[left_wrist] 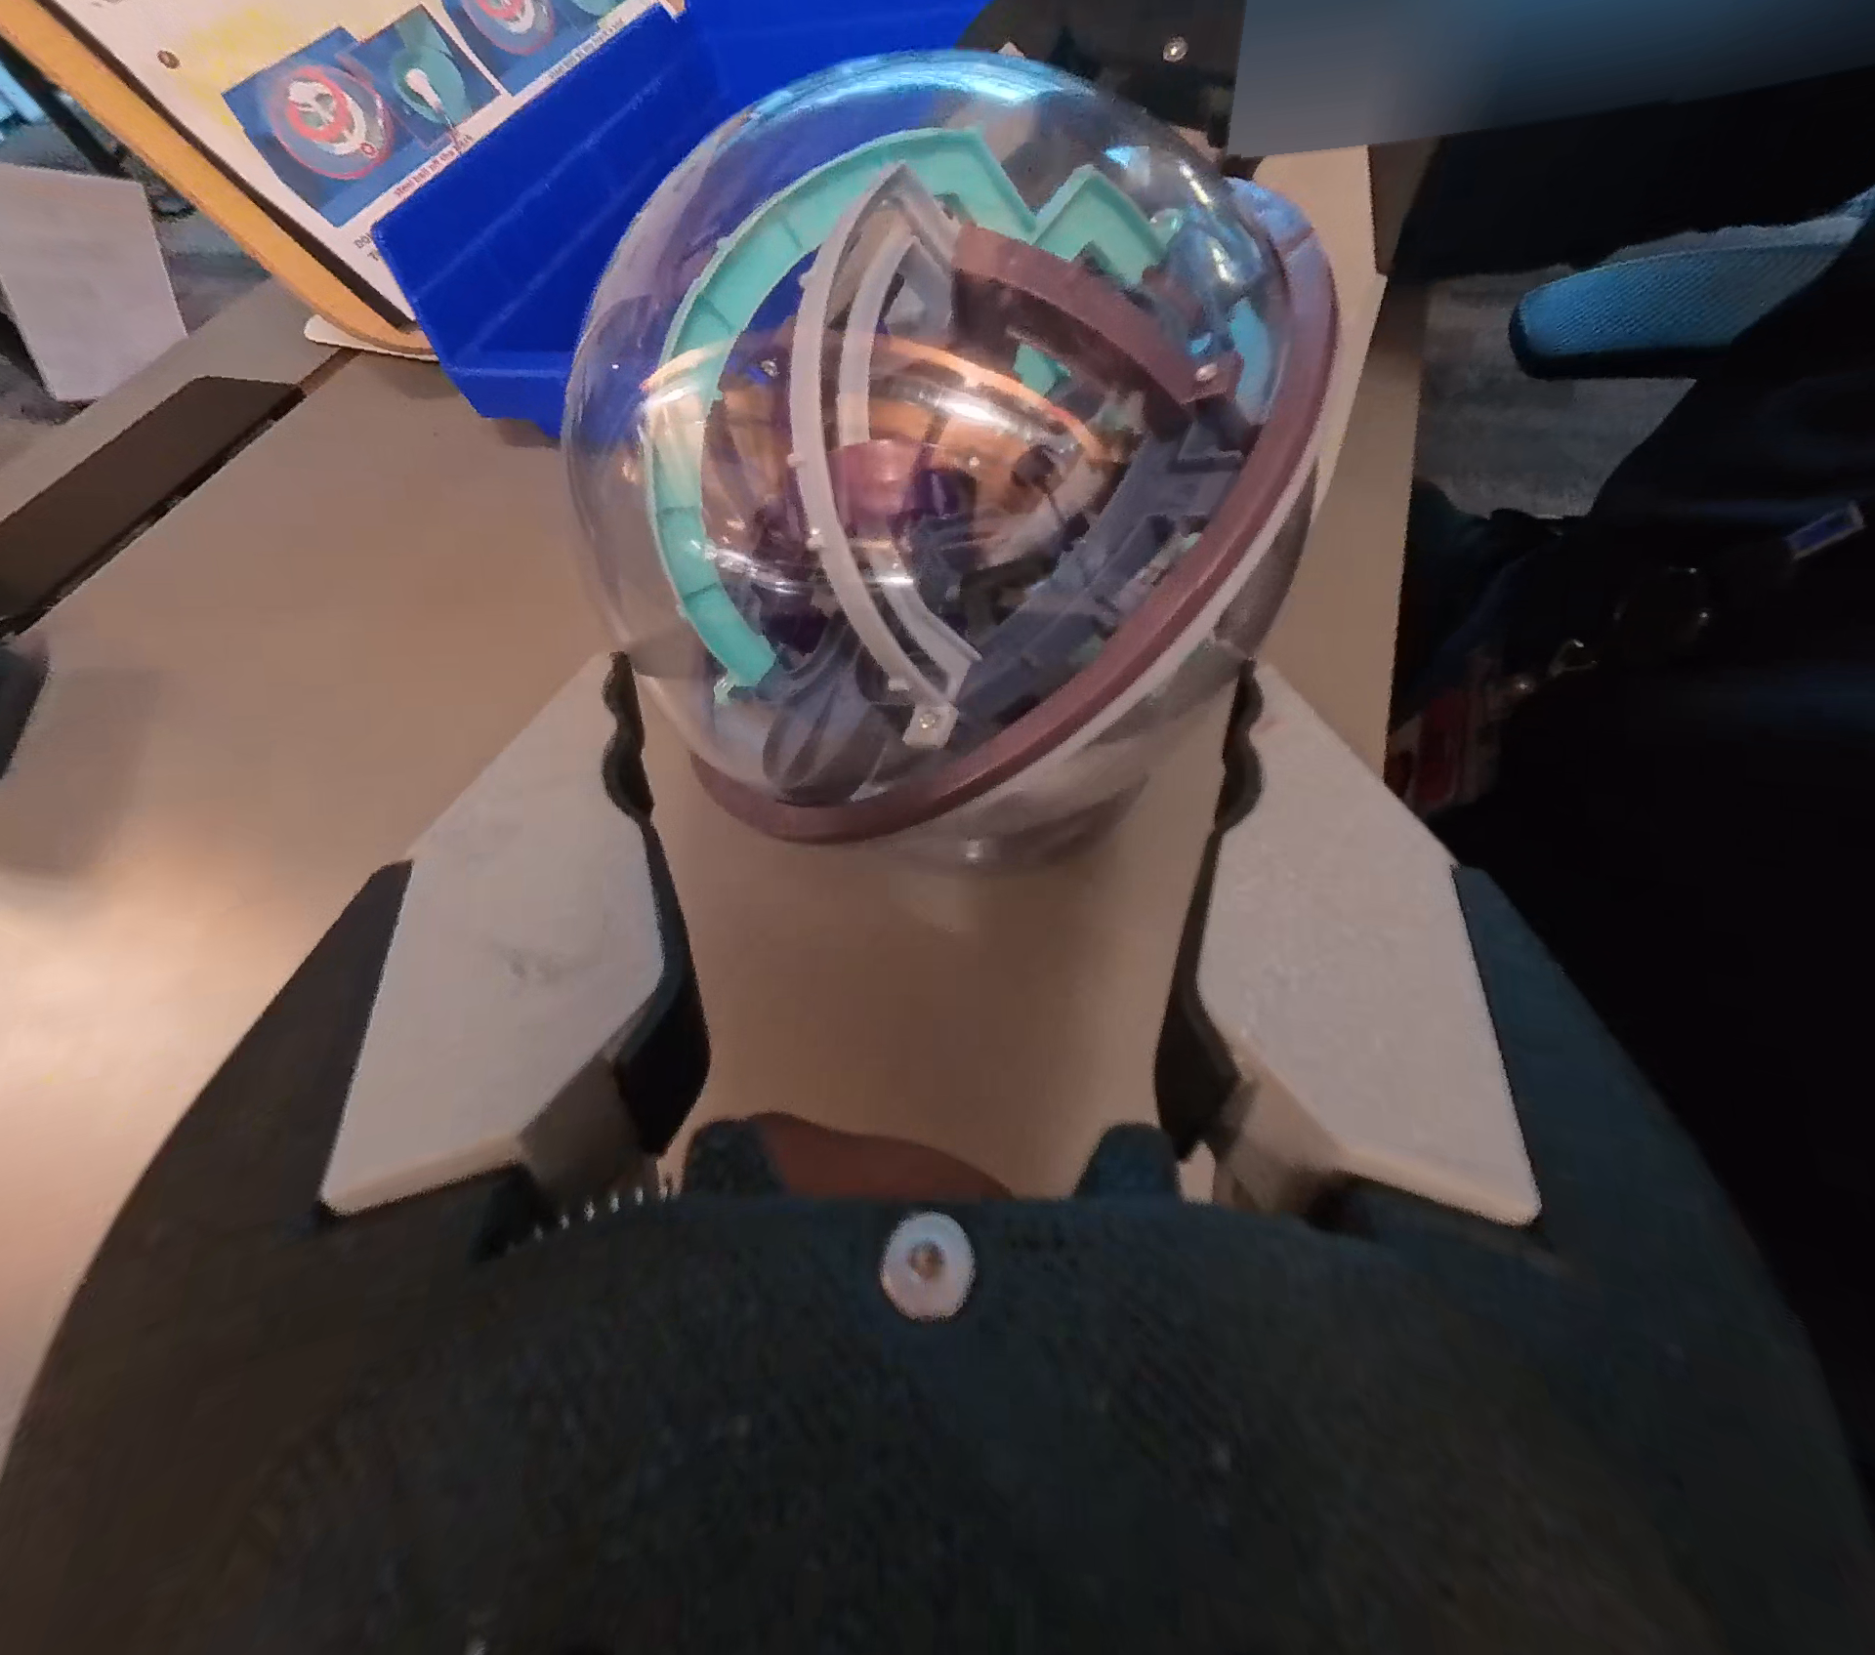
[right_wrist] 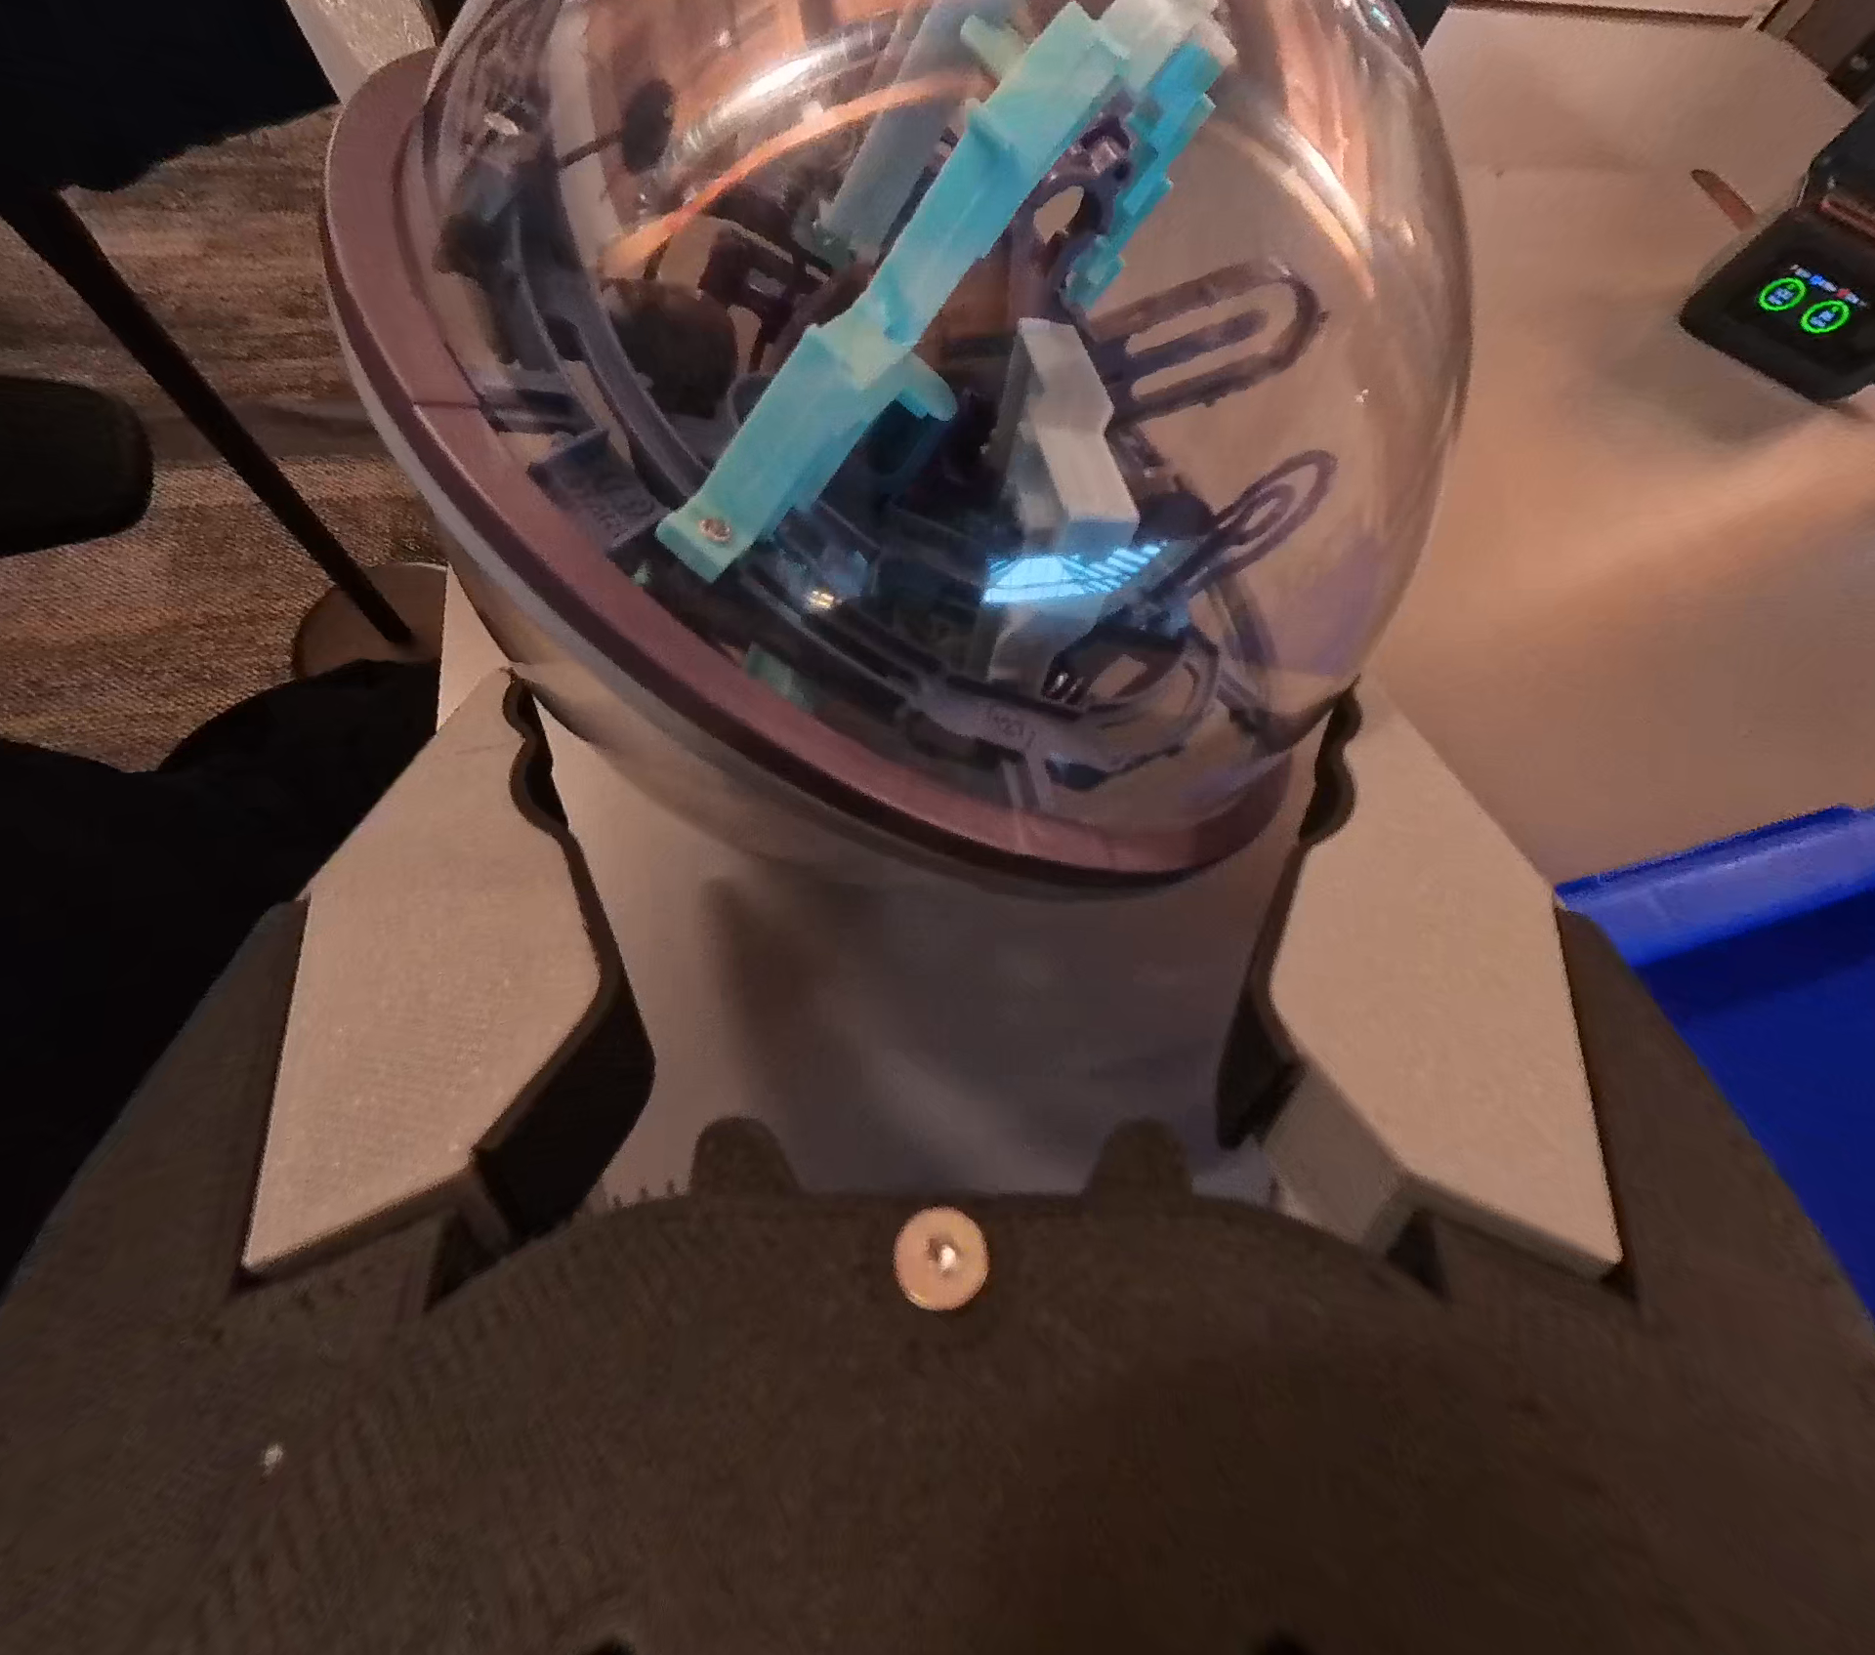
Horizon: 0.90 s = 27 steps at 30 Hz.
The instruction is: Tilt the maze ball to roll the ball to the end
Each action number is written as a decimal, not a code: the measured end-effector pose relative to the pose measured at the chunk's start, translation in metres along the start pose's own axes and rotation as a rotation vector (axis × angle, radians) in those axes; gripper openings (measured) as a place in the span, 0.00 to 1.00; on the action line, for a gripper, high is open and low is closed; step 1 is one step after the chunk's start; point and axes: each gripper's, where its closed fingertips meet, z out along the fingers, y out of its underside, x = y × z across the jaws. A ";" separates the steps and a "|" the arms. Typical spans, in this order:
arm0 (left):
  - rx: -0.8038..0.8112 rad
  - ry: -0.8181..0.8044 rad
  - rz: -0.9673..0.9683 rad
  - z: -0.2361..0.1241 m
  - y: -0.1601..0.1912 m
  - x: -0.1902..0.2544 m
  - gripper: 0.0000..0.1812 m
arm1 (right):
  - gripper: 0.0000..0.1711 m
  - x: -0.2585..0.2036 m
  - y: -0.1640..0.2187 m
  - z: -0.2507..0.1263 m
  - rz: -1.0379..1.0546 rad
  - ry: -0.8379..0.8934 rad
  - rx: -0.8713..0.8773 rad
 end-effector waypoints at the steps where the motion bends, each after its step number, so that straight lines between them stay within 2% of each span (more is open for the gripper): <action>1: 0.011 0.001 -0.004 -0.001 0.000 0.000 0.62 | 0.84 -0.001 0.000 0.000 -0.004 -0.001 -0.001; 5: 0.047 0.006 -0.013 0.000 -0.002 0.000 0.62 | 0.82 0.001 -0.001 -0.006 -0.018 -0.001 -0.007; 9: 0.073 0.007 -0.022 0.002 -0.003 0.000 0.62 | 0.79 0.009 0.003 -0.035 -0.070 0.026 -0.028; 10: 0.075 0.007 -0.022 0.002 -0.003 0.000 0.62 | 0.76 0.017 0.008 -0.048 -0.103 0.059 -0.057; 12: 0.075 0.009 -0.023 0.002 -0.003 0.000 0.62 | 0.59 0.043 0.018 -0.080 -0.173 0.144 -0.127; 14: 0.074 0.012 -0.023 0.003 -0.003 0.000 0.62 | 0.49 0.072 0.028 -0.110 -0.188 0.198 -0.193; 15: 0.074 0.013 -0.023 0.003 -0.003 -0.001 0.62 | 0.46 0.080 0.038 -0.119 -0.184 0.179 -0.245; 16: 0.075 0.014 -0.024 0.003 -0.003 -0.001 0.62 | 0.48 0.087 0.051 -0.124 -0.187 0.159 -0.312; 19: 0.078 0.016 -0.027 0.005 -0.003 -0.001 0.62 | 0.44 0.114 0.083 -0.128 -0.256 0.216 -0.493; 20: 0.078 0.015 -0.027 0.006 -0.003 -0.001 0.62 | 0.35 0.120 0.088 -0.127 -0.257 0.228 -0.523; 21: 0.077 0.014 -0.025 0.007 -0.003 -0.001 0.62 | 0.21 0.124 0.093 -0.126 -0.245 0.231 -0.548; 22: 0.076 0.013 -0.024 0.008 -0.003 -0.001 0.62 | 0.11 0.124 0.097 -0.126 -0.220 0.214 -0.571; 27: 0.075 0.019 -0.022 0.011 -0.004 -0.001 0.62 | 0.09 0.122 0.101 -0.137 -0.181 0.229 -0.573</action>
